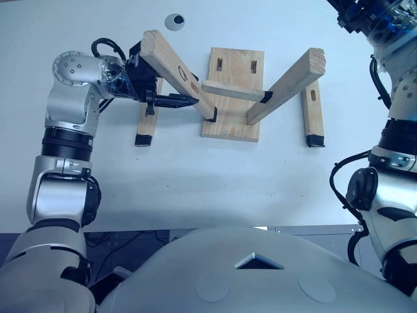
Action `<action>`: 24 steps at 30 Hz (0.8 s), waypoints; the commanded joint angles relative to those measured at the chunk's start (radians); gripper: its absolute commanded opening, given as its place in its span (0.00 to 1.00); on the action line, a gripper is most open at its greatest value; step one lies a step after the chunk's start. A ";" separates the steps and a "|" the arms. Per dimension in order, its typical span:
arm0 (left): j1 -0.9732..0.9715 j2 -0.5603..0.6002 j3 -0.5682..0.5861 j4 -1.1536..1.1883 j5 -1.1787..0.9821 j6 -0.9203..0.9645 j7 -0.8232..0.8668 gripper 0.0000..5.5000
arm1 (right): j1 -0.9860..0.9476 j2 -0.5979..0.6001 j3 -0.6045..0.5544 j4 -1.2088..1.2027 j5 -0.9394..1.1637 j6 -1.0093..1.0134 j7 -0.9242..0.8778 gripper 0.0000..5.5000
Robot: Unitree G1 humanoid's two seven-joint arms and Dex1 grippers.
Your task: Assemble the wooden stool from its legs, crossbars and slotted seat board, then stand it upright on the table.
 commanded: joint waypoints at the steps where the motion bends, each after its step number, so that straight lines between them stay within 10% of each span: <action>1: 0.024 0.005 -0.051 0.008 0.078 0.049 0.007 0.37 | 0.017 0.007 0.010 0.004 -0.017 -0.015 -0.010 0.68; 24: -0.032 -0.033 -0.064 -0.089 0.099 0.127 0.029 0.37 | 0.029 -0.022 0.080 0.022 -0.121 -0.031 -0.051 0.68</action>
